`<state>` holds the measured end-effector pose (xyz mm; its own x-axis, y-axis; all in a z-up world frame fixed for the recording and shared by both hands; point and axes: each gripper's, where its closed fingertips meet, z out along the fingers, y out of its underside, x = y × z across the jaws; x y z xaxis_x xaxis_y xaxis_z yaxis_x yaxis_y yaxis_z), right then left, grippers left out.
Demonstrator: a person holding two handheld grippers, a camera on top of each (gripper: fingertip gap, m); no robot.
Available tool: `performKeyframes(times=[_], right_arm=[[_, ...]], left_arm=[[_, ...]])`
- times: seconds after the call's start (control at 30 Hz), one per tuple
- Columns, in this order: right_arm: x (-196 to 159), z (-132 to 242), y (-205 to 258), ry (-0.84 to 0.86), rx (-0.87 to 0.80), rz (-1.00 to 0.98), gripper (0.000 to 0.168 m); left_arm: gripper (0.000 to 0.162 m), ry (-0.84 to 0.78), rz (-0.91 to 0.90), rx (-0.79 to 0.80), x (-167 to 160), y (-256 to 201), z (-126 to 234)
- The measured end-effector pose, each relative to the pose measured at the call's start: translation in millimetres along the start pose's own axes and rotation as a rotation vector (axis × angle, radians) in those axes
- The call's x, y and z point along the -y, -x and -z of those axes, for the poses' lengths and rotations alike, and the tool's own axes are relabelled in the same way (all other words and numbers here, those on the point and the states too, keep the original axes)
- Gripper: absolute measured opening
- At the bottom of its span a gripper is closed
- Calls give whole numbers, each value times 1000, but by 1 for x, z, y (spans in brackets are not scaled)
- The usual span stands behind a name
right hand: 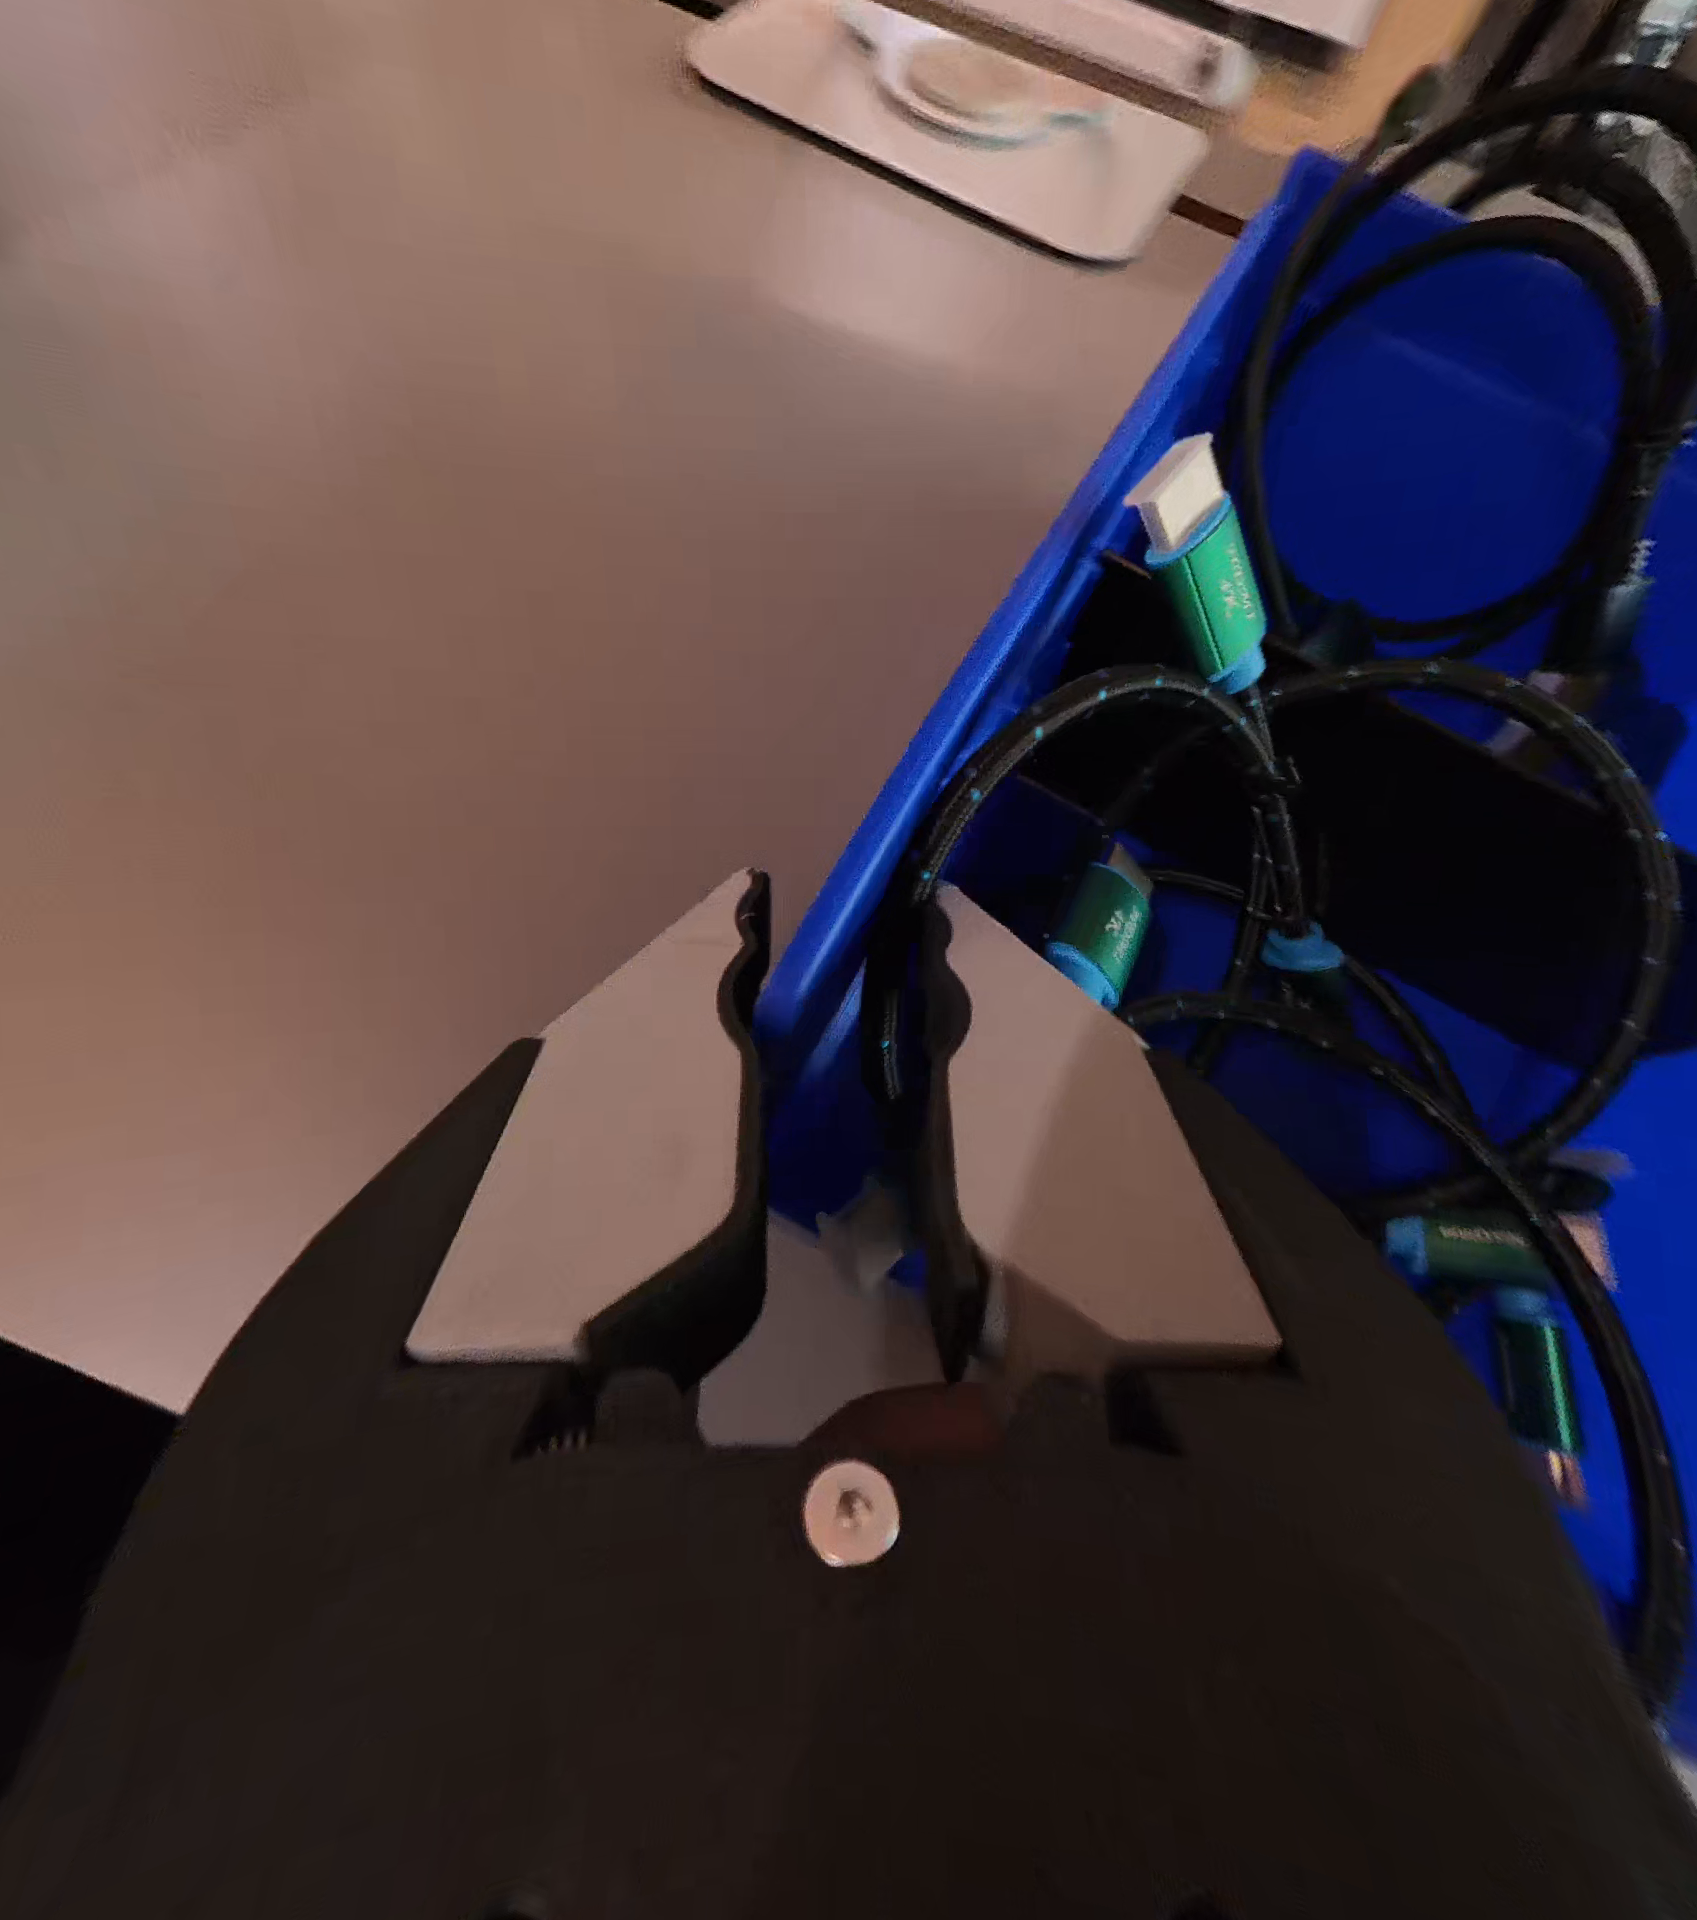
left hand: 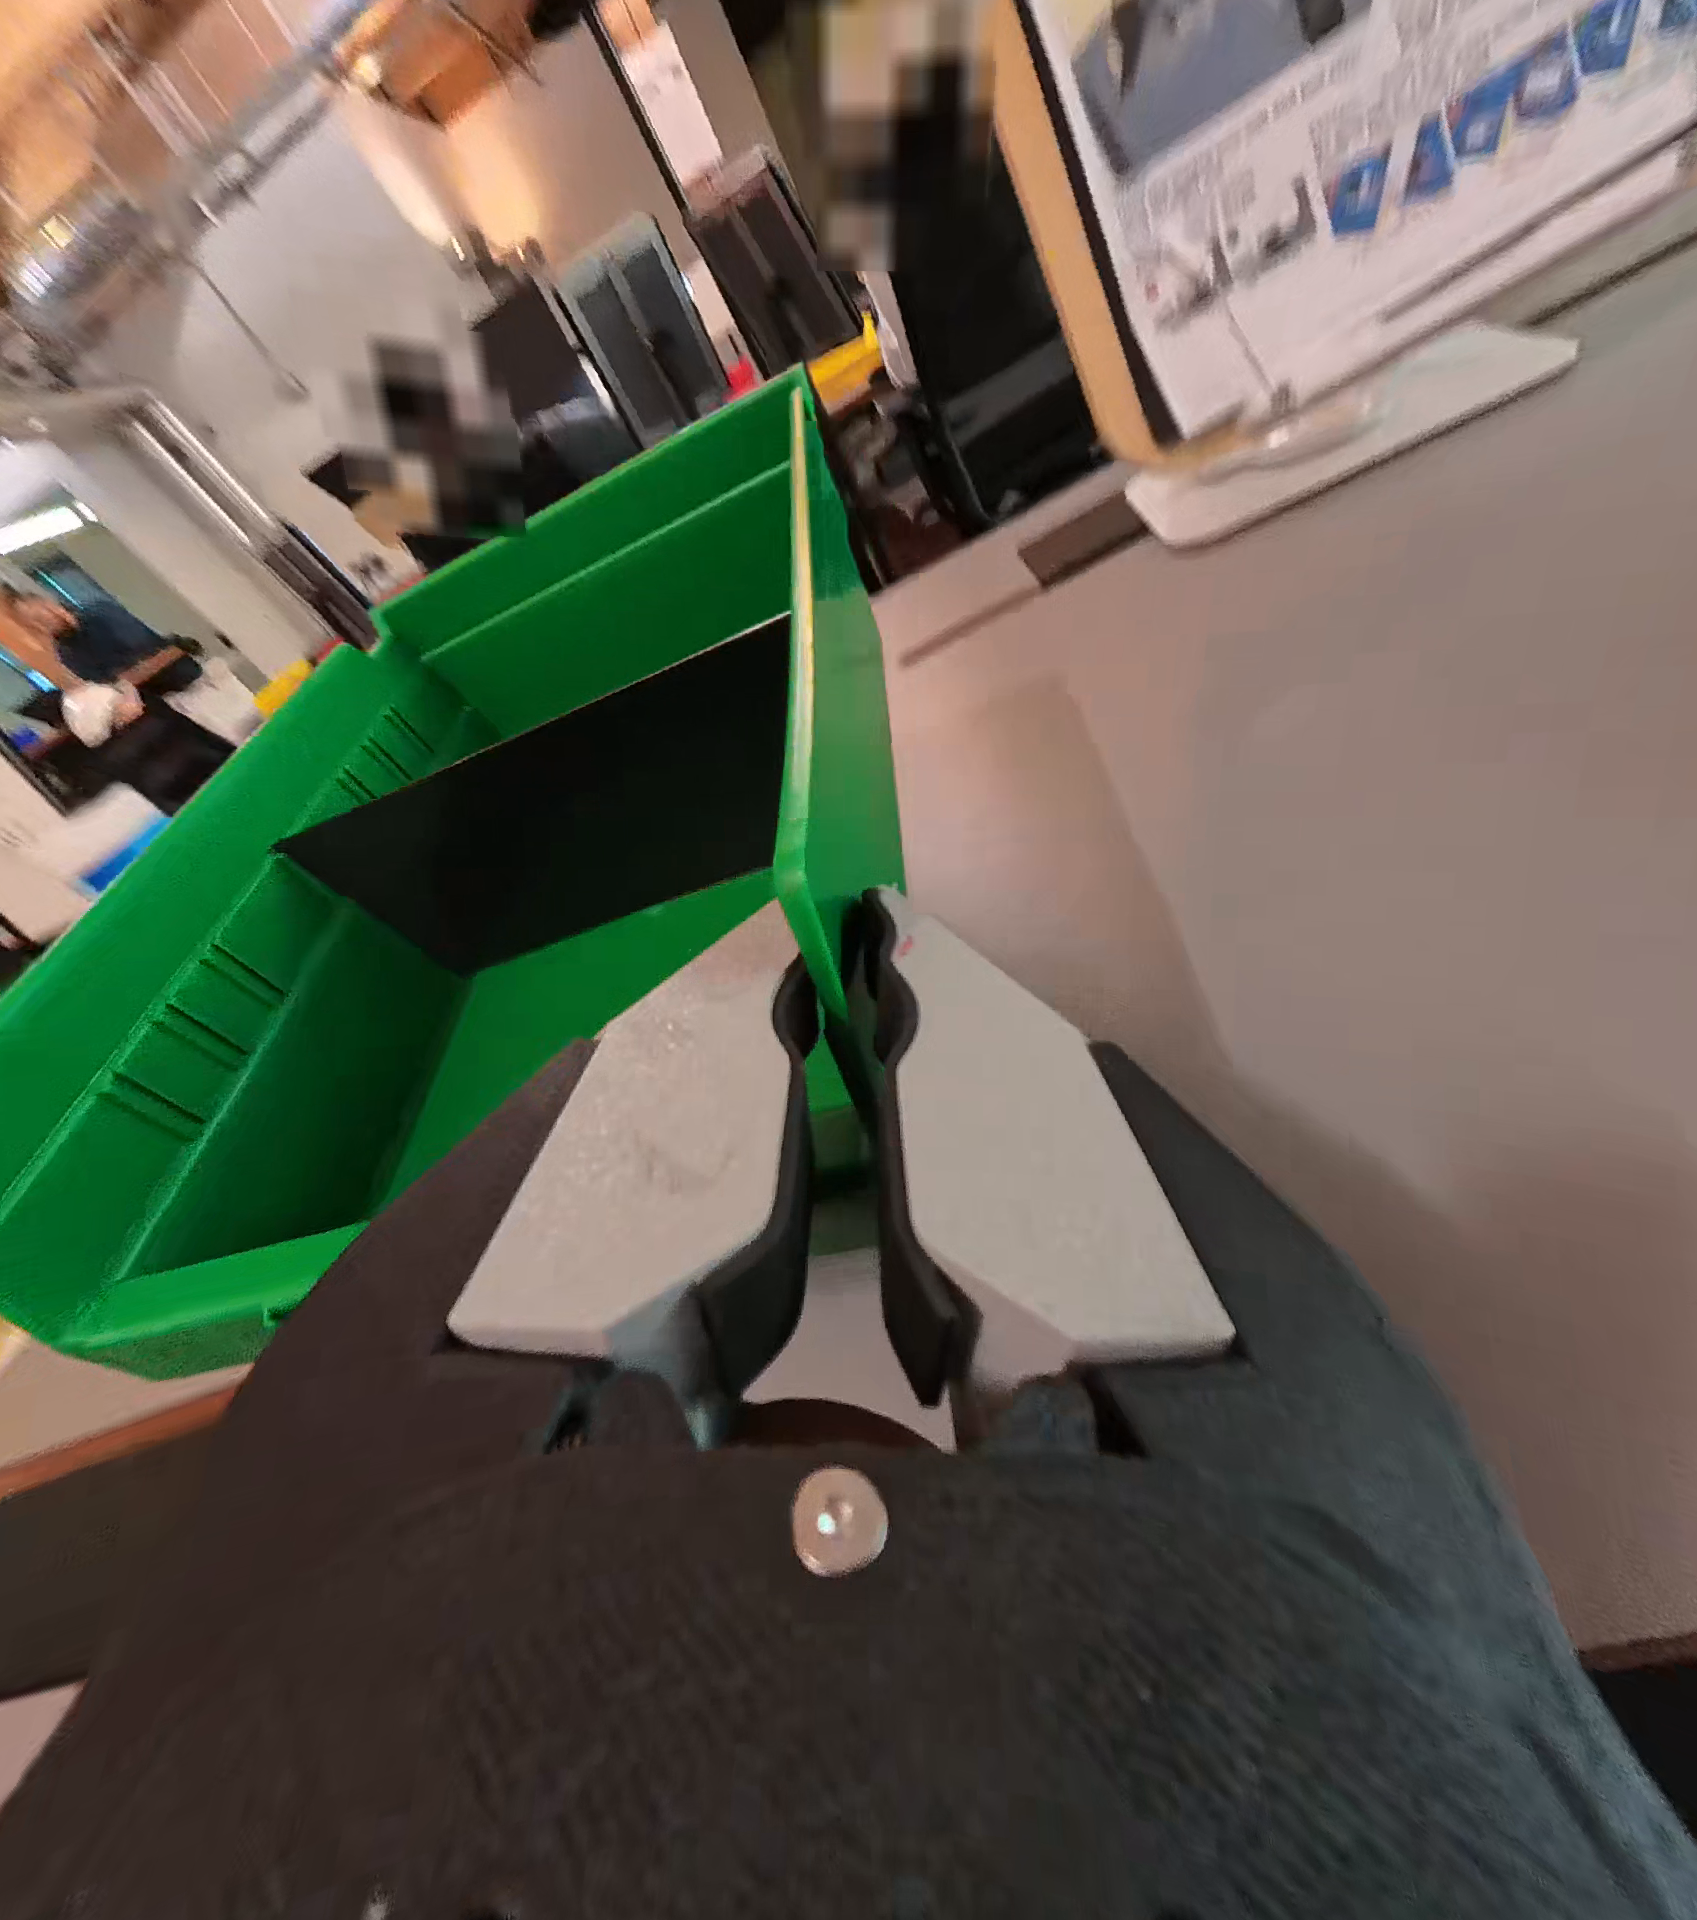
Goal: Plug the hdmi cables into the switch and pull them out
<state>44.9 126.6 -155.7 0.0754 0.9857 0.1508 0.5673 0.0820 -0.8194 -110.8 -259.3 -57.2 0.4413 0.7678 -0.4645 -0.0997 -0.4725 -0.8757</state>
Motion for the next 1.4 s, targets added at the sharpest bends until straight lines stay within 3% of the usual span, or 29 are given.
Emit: performKeyframes(times=[0.2,0.3,0.37,0.43,0.5,0.57,0.67,0.73,0.9,0.97,1.07,1.13,1.27,1.4], right_arm=[[64,-44,193,-31,194,112,45],[95,-57,293,-67,371,66,46],[108,-50,337,-86,445,14,50],[118,-28,352,-169,474,-13,52],[123,0,338,-295,452,-26,57],[123,34,301,-441,453,-115,49],[129,94,202,-716,422,-300,27],[131,127,129,-807,343,-330,34],[116,169,-19,-767,99,-331,51],[104,172,-53,-725,104,-372,60],[79,151,-77,-596,121,-399,69],[61,130,-76,-474,141,-367,73],[36,108,-31,-278,230,-127,67],[-7,73,29,-67,233,177,64]], left_arm=[[4,-197,0,-54,121,12,33],[4,-257,11,-122,166,-1,38],[4,-287,29,-172,188,-13,40],[4,-298,39,-219,203,-25,39],[4,-303,42,-261,214,-41,35],[4,-313,63,-301,221,-65,28],[3,-322,113,-376,227,-123,16],[3,-318,117,-450,227,-178,12],[9,-298,19,-602,212,-326,17],[20,-256,-2,-651,196,-381,17],[31,-53,-49,-856,149,-455,27],[55,-21,-75,-902,135,-457,36],[73,-6,-32,-948,121,-394,56],[70,56,-79,-771,75,-303,38]])
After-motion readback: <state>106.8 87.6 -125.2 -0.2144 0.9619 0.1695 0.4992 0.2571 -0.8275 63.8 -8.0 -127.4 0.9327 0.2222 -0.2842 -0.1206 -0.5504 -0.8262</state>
